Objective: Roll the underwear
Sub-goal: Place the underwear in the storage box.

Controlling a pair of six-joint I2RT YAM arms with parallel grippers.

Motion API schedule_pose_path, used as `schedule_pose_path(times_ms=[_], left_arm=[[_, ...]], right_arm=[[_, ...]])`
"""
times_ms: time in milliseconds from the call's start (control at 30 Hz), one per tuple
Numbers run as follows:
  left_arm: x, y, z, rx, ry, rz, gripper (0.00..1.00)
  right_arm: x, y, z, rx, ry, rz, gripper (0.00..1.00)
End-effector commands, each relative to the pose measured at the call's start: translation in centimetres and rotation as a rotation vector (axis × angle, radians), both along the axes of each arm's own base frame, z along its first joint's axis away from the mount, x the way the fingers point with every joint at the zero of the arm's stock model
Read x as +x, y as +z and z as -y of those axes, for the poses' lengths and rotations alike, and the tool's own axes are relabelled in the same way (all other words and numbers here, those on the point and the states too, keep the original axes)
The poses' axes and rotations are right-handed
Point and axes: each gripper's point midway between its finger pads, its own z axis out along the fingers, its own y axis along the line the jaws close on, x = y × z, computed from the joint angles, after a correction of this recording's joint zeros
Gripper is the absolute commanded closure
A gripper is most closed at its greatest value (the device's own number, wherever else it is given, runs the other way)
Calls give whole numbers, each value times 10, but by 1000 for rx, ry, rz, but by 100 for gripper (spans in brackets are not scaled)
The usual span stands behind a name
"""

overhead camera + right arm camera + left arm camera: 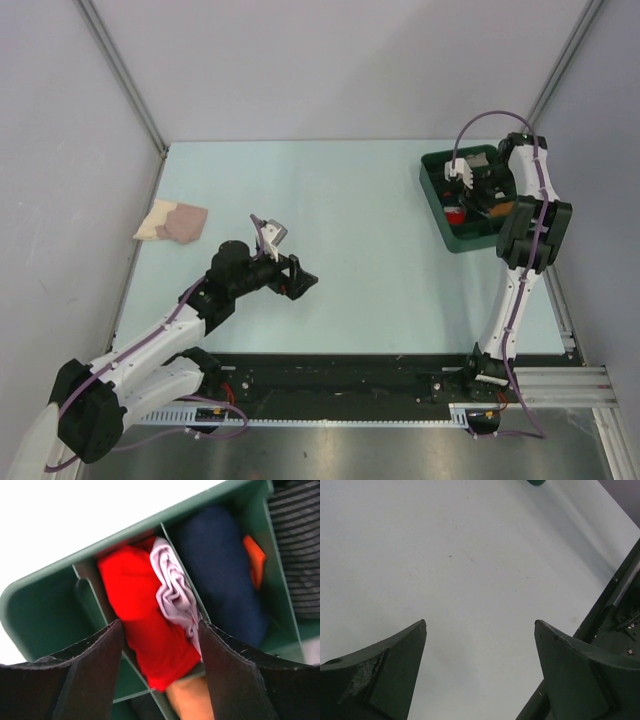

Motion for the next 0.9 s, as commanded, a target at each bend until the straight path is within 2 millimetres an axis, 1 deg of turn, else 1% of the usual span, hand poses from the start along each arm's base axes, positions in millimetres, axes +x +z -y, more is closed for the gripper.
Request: schedule_pose_path(times_ms=[0,67,133,167,200,300,367,500,700,800,833,867], left_arm=[[2,23,0,-5,-17,42,7],[2,27,-1,-3,-16,56,8],[3,33,-1,-6,-17,75,7],[1,28,-3,9,-15,55,7],[1,30,-3,8,-15,60,7],[0,31,-4,10,-15,65,7],[-1,32,-5,10,-14,69,7],[-3,33,-6,9,-13,72,7],[-5,34,-8,7,-12,78,7],[-4,35,-8,7,-9,80,7],[-5,34,-8,8,-10,77,6],[-5,34,-8,9,-11,78,7]], right_arm=[[-17,31,8,-2,-35,-25,31],[-19,35,11,-11,-39,-18,29],[-20,34,12,-16,-45,-25,27],[-21,35,13,-20,-49,-28,27],[-22,35,13,-20,-52,-28,27],[-22,47,12,-4,-66,-4,27],[-23,55,8,12,-70,11,28],[-24,58,2,30,-72,12,31],[-24,64,-4,67,-87,18,38],[-24,58,-4,72,-97,-2,46],[-23,50,-4,68,-97,-20,52],[-23,47,-3,65,-99,-30,54]])
